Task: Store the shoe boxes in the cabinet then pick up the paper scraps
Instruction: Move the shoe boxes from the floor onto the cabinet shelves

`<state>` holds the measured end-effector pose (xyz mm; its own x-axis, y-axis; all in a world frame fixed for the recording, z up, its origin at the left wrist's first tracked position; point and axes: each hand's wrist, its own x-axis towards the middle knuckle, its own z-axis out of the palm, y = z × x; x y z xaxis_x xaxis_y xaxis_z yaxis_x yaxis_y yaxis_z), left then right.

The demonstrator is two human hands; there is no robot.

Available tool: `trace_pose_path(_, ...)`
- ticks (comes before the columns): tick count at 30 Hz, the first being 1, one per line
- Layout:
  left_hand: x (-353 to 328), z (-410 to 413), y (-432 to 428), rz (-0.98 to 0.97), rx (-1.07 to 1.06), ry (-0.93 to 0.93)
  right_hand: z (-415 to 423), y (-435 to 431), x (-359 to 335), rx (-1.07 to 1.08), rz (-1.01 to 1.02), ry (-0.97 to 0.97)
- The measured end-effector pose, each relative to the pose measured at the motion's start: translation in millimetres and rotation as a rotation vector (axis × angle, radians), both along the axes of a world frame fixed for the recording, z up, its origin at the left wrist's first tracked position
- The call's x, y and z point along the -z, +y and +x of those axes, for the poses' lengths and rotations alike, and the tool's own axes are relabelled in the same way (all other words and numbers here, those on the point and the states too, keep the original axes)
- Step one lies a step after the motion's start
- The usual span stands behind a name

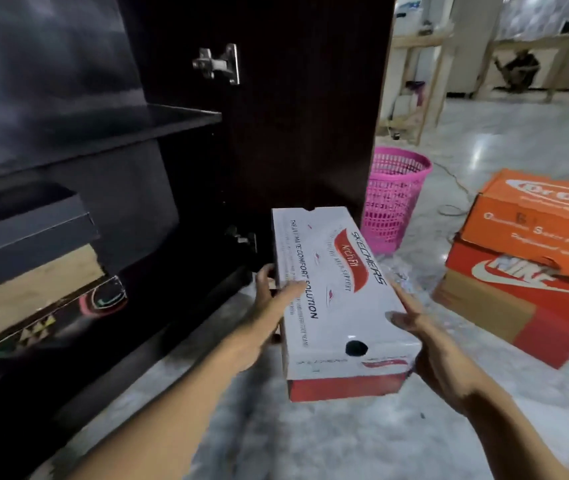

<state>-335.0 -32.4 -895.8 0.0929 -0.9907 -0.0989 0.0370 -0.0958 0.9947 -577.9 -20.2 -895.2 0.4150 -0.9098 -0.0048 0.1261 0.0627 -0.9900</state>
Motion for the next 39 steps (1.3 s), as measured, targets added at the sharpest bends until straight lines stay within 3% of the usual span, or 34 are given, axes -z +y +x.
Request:
trace_pose_path(6, 32, 42, 3, 0.056, -0.023, 0.158, 46, -24, 6, -0.088, -0.052, 0.116)
trace_pose_path(10, 39, 73, -12, 0.071, -0.153, 0.279, 86, -51, 0, -0.171, -0.064, 0.203)
trace_pose_path(16, 32, 115, -47, -0.017, -0.396, 0.183, 158, -121, -19, -0.060, -0.014, 0.375)
trace_pose_path(23, 16, 145, -92, 0.152, -0.482, 0.220, 229, -194, -3, 0.010, 0.000, 0.584)
trace_pose_path(29, 36, 163, -134, 0.157, -0.656, 0.175, 246, -216, 50, 0.139, -0.097, 0.631)
trace_pose_path(33, 95, 195, -171, 0.126, -0.763, 0.081, 253, -225, 88, 0.148, 0.006, 0.532)
trace_pose_path(39, 92, 196, -182, 0.182, -0.673, 0.100, 272, -229, 119, 0.082, 0.026, 0.388)
